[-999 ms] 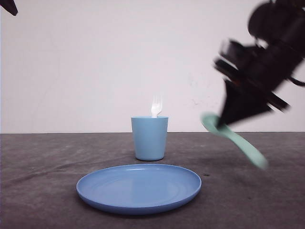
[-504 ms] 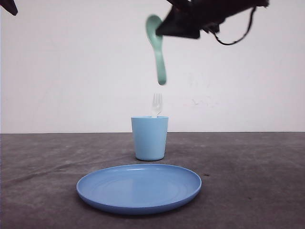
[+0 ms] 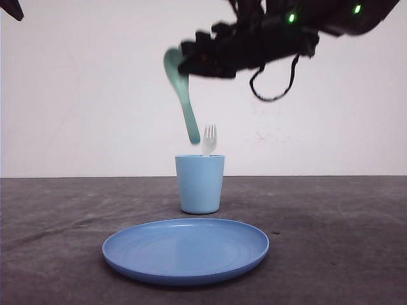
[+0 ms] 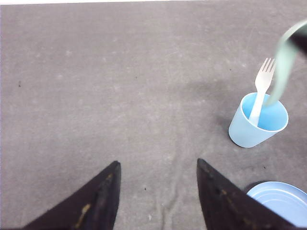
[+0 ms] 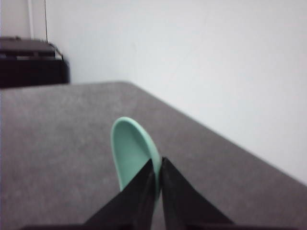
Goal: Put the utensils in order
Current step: 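Lift the green spoon with the right gripper and insert it into the cup, then open the right gripper and raise it off the spoon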
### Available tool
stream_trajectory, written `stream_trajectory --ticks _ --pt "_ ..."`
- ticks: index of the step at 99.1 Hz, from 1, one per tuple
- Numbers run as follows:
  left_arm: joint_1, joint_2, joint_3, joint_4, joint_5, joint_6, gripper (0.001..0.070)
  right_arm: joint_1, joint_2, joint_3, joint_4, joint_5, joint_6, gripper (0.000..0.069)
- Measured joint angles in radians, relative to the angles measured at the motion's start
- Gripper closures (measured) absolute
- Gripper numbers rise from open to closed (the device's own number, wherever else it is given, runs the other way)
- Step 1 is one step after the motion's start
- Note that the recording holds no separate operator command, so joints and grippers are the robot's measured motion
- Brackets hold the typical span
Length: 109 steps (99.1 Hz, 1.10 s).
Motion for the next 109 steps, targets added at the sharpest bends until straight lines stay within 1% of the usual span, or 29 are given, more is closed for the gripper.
stream_trajectory --ticks 31,49,70,74,77,88,93,100,109 --pt "0.0 0.0 0.0 -0.008 0.0 0.0 0.041 0.002 0.098 0.0 -0.042 0.002 -0.007 0.0676" --pt "0.0 0.0 0.0 -0.034 0.0 0.001 0.041 0.002 0.111 0.0 -0.084 0.003 -0.007 0.0676" --pt "0.0 0.0 0.0 -0.042 0.0 0.005 0.041 0.002 0.111 0.0 -0.091 0.003 -0.007 0.0669" --pt "0.0 0.0 0.0 -0.042 0.0 0.005 0.041 0.002 0.111 0.0 -0.091 0.002 -0.006 0.0647" --pt "0.0 0.0 0.0 -0.042 0.0 0.006 0.041 0.002 0.111 0.0 -0.09 0.003 -0.006 0.0616" --pt "0.0 0.0 0.0 -0.042 0.0 0.006 0.041 0.002 0.111 0.0 -0.091 -0.002 -0.005 0.0447" --pt "0.0 0.0 0.0 -0.042 0.0 0.006 0.041 0.002 0.111 0.0 -0.097 -0.003 0.002 0.039" --pt "0.0 0.0 0.0 -0.042 0.0 0.006 0.041 0.002 0.109 0.0 -0.126 -0.003 0.011 0.0354" --pt "0.0 0.0 0.0 -0.042 0.0 0.006 0.041 0.002 0.087 0.0 -0.183 -0.003 0.021 0.034"
